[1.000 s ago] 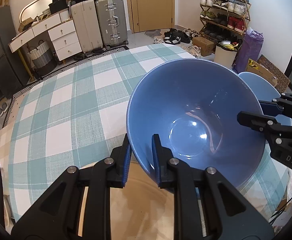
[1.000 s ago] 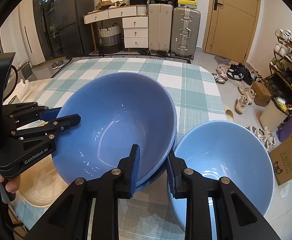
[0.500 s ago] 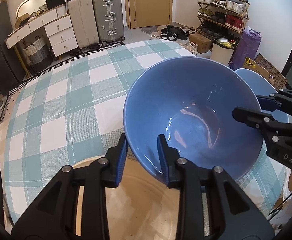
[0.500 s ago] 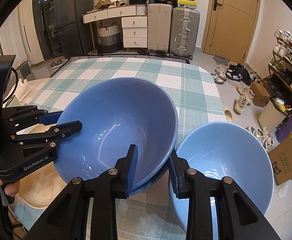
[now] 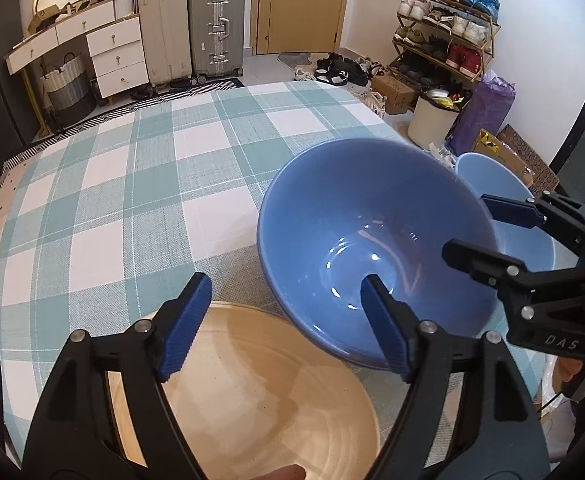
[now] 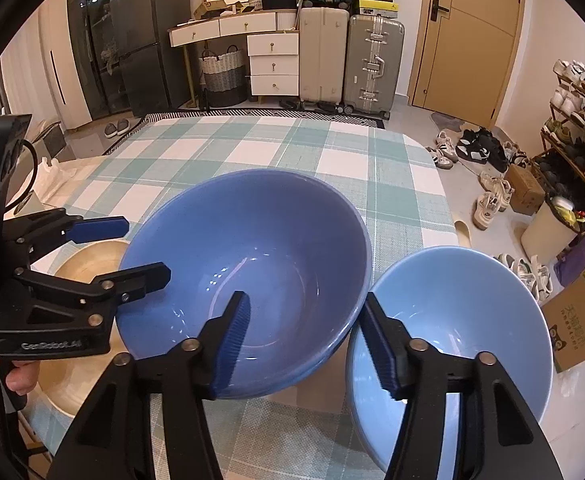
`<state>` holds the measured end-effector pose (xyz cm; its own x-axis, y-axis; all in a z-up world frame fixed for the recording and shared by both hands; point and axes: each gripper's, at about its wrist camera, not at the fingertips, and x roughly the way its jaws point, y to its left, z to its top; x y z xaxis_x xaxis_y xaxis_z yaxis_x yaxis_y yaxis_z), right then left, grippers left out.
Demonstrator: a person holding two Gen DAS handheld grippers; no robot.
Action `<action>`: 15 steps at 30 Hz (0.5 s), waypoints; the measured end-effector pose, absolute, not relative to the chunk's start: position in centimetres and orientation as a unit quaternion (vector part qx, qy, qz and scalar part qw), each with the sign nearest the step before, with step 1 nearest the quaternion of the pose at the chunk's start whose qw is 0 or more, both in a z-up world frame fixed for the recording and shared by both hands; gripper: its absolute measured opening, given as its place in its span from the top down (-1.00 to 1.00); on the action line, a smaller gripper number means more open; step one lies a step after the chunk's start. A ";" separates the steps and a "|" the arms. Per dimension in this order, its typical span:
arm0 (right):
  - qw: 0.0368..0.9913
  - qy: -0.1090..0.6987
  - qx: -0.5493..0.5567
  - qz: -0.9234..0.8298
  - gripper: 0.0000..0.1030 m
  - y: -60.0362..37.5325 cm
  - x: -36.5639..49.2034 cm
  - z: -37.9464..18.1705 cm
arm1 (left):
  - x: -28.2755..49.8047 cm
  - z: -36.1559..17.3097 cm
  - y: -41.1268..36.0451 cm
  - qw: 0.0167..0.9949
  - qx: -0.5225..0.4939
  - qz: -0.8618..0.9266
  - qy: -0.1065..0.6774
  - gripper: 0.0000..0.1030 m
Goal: Organize plates and bowls
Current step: 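Lower the held bowl onto the table and open both tools, then move both tools back toward the other light-blue bowl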
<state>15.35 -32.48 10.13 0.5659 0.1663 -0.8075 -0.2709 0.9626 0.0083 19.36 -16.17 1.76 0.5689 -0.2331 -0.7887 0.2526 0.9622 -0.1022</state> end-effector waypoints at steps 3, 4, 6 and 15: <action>0.886 0.443 -0.055 0.124 -0.47 -32.6 15.3 10.4 | 19.2 2.1 -15.9 0.885 0.007 -0.139 0.444 -0.49; 0.886 0.443 -0.054 0.124 -0.50 -32.6 15.3 10.4 | 19.2 2.1 -15.9 0.885 0.007 -0.139 0.443 -0.49; 0.887 0.442 -0.053 0.122 -0.53 -32.6 15.3 10.5 | 19.0 2.4 -15.8 0.886 0.004 -0.142 0.442 -0.52; 0.895 0.428 -0.051 0.117 -0.86 -33.1 14.9 11.8 | 17.9 3.9 -16.5 0.889 0.000 -0.147 0.433 -0.95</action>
